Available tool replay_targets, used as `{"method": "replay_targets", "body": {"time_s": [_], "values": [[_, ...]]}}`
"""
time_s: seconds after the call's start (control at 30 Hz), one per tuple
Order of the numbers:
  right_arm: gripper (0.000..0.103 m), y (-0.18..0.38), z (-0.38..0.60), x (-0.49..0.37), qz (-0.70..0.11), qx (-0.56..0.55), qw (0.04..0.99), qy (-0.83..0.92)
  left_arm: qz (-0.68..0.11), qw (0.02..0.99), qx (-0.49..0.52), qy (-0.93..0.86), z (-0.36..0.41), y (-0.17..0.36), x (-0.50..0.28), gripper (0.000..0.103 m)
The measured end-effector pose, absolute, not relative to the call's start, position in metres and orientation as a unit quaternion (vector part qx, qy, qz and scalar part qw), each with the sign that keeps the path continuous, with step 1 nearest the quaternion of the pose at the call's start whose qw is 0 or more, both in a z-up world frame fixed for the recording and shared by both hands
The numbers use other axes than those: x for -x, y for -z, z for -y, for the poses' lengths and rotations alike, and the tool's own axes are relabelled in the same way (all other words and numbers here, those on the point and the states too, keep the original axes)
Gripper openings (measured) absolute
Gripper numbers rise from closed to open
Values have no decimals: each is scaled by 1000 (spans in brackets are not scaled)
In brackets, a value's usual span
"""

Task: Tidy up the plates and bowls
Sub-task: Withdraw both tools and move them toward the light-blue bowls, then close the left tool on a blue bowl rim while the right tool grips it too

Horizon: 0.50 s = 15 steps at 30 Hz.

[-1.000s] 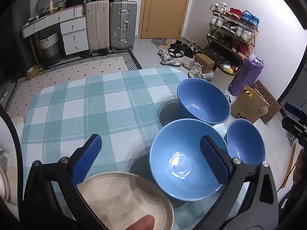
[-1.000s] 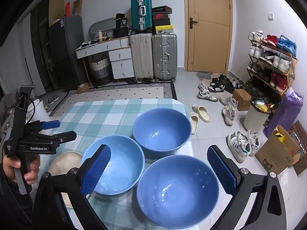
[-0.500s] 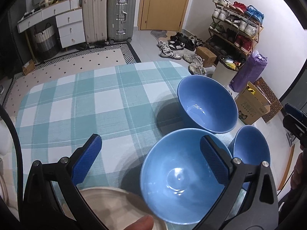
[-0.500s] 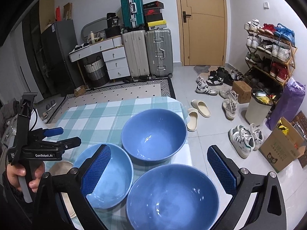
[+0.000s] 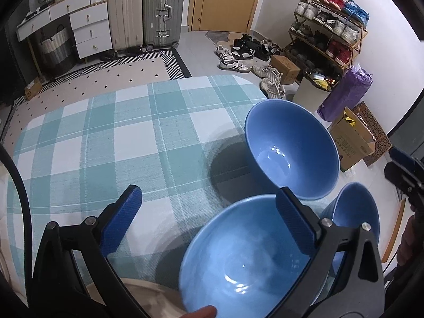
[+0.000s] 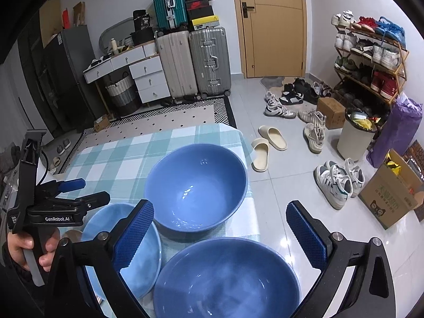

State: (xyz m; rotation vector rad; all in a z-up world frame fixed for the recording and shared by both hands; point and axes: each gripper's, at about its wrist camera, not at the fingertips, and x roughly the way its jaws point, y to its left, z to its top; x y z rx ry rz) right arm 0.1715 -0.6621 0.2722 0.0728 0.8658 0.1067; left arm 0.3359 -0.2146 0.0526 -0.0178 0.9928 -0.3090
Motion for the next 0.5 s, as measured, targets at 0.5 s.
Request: {"method": "replay_targets", "body": {"time_s": [0.5], "values": [[101, -244, 678, -195, -446, -47, 892, -49, -491, 855, 16, 167, 245, -35, -365, 90]]}}
